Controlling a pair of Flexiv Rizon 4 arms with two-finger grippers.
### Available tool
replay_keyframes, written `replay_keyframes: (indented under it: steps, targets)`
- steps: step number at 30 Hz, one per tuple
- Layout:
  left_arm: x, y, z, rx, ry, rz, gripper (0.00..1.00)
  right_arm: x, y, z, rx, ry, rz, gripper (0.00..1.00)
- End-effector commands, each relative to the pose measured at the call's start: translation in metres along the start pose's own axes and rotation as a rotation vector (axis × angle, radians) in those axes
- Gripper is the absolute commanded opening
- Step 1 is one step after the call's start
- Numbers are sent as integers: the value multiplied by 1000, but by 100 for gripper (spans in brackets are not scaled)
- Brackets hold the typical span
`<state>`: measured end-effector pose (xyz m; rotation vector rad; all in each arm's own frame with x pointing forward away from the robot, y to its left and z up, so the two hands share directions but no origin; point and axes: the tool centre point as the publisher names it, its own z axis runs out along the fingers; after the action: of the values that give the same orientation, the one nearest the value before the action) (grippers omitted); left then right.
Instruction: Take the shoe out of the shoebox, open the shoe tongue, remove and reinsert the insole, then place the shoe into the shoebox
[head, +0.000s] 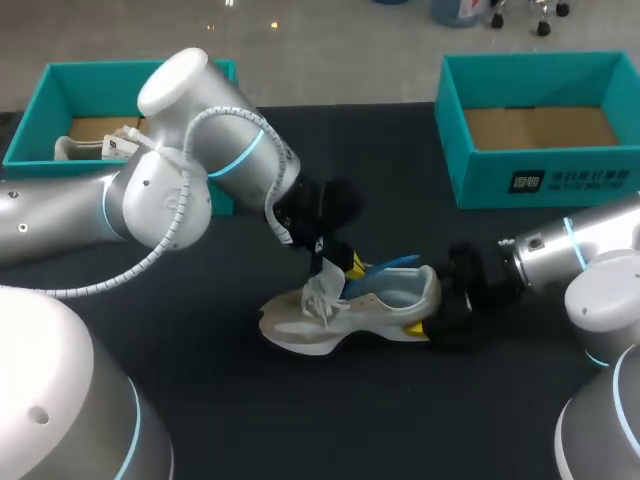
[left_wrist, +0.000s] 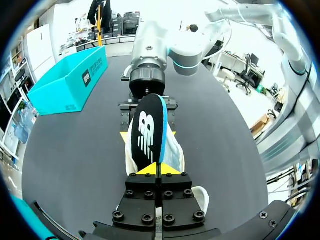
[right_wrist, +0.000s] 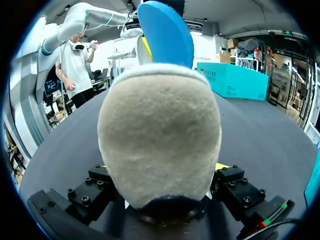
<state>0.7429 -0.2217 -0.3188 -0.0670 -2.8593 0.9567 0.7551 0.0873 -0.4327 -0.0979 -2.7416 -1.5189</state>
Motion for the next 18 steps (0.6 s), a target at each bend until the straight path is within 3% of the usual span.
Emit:
replay_keyframes:
  steps: [1,15,17,18]
  targets:
    - [-2,-3,5,26,11,11,0,2,-3,3,3,-1,0,19]
    - [-2,-17,17,47,-11,42,0,2,-3,3,3,-1,0,19]
    - [-1,-18,16,45,-30,47,16,2,-3,3,3,-1,0,19]
    - [-1,-19,16,45,-34,49,17,2,-3,3,3,-1,0,19]
